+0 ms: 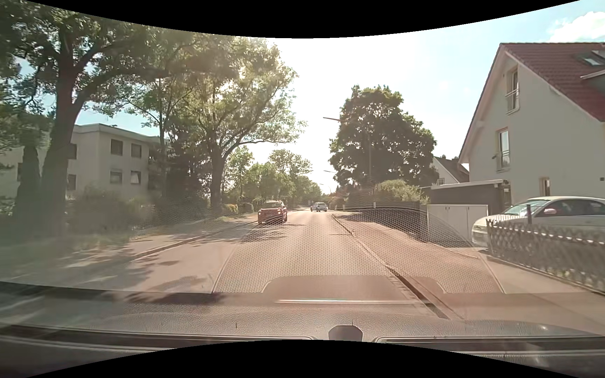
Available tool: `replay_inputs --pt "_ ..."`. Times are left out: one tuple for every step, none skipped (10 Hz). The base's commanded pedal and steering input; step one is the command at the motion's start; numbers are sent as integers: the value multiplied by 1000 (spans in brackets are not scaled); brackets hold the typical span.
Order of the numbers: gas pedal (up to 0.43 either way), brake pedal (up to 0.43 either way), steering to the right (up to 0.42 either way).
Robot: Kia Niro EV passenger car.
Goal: Follow the waypoints while adhering to traffic rules and regulations
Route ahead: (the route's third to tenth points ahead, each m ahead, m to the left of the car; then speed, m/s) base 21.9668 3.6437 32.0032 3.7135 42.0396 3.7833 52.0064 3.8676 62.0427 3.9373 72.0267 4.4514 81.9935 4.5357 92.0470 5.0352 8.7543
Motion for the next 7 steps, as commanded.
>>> replay_inputs --pt "59 6 -6" --pt "59 6 -6" --pt "59 6 -6" --pt "28 6 -7" --pt "0 6 -7" --pt "0 6 -7" --pt "0 6 -7"
